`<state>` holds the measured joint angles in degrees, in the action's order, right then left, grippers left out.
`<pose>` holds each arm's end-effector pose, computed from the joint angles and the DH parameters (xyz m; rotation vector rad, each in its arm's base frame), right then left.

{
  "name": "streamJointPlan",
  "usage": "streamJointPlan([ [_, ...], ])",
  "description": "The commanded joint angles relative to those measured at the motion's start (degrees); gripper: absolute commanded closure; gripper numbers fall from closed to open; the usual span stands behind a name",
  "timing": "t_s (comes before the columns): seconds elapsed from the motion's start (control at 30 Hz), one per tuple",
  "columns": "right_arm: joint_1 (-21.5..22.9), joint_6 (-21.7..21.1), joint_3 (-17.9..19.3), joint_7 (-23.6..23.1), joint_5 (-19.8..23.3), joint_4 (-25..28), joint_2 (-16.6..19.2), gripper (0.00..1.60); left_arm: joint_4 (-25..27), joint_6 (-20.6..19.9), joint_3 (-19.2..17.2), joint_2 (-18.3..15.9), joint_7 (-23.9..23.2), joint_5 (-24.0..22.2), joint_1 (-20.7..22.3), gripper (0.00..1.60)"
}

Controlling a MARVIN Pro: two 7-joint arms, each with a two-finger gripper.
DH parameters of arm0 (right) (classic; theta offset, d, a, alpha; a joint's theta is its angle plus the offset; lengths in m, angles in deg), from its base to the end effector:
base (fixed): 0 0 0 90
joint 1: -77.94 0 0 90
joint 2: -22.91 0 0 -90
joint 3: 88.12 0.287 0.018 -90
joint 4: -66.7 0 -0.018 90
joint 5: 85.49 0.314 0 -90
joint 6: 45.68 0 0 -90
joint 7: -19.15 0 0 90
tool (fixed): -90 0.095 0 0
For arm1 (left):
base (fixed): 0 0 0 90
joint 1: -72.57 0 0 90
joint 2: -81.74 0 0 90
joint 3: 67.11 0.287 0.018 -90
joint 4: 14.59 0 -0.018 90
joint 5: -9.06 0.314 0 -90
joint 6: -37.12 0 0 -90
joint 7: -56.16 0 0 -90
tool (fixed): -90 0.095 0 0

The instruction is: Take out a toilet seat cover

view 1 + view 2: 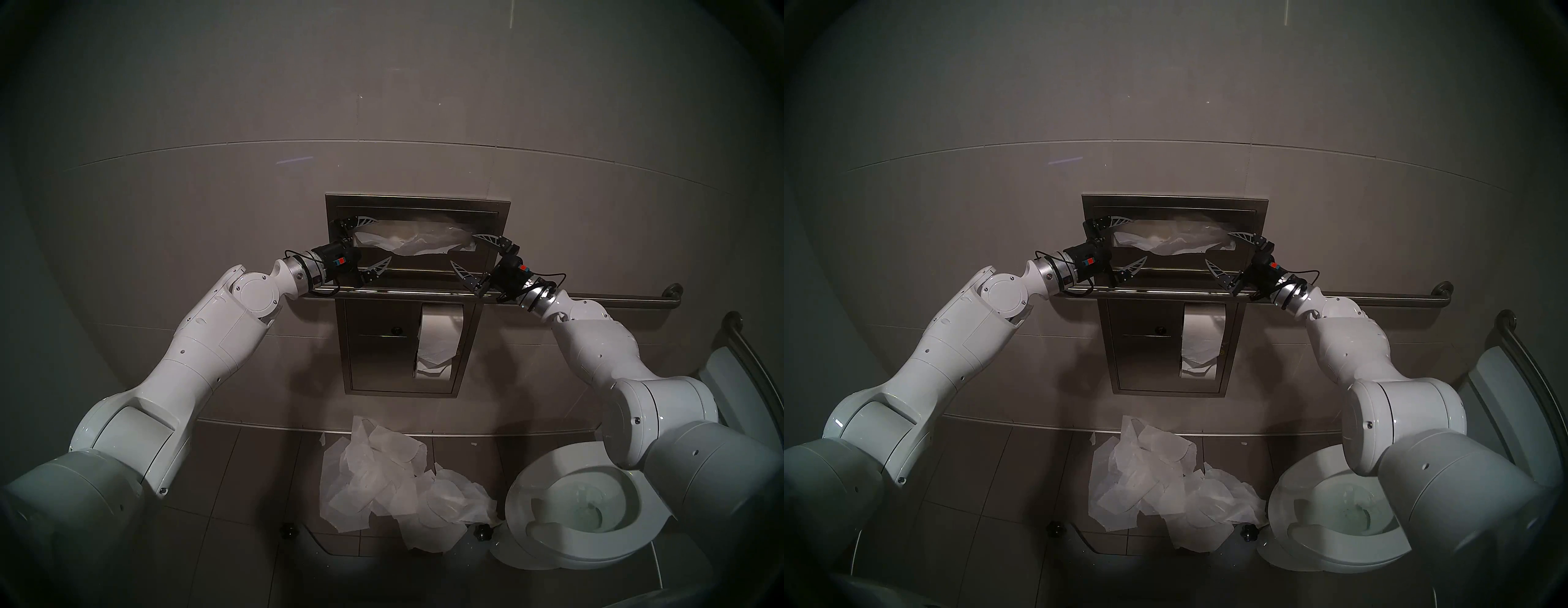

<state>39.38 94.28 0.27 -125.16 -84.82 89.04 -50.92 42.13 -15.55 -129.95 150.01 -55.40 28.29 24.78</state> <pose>0.5762 -0.0890 -0.2392 -1.4177 -1.2701 -2.2585 0.5648 -0.0128 -0.1925 -1.1410 1.7164 -2.1855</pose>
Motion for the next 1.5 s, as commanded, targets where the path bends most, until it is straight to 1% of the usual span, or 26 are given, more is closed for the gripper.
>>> streamJointPlan([
  [0.0, 6.38, -0.14, 0.04, 0.11, 0.07, 0.14, -0.55, 0.00, 1.09, 0.51, -1.06, 0.18, 0.62, -0.16, 3.02, 0.00],
  [0.3, 8.68, -1.24, 1.18, 0.09, 0.24, -2.21, 0.98, 0.00, 0.99, 0.66, -1.10, 0.23, 0.60, -0.15, 3.02, 0.00],
  [0.5, 9.42, -1.36, 1.69, 0.08, 0.26, -3.82, 1.53, 0.00, 0.92, 0.77, -1.13, 0.26, 0.60, -0.13, 3.07, 0.00],
  [1.0, 9.93, -0.07, 1.61, -0.17, -0.43, -7.76, 1.38, 0.00, 0.67, 1.06, -1.23, 0.37, 0.60, -0.06, 3.18, 0.00],
  [1.47, 11.17, -0.35, 1.18, 0.19, -1.08, -9.45, 0.76, 0.00, 0.58, 1.19, -1.31, 0.43, 0.57, -0.02, 3.14, 0.00],
])
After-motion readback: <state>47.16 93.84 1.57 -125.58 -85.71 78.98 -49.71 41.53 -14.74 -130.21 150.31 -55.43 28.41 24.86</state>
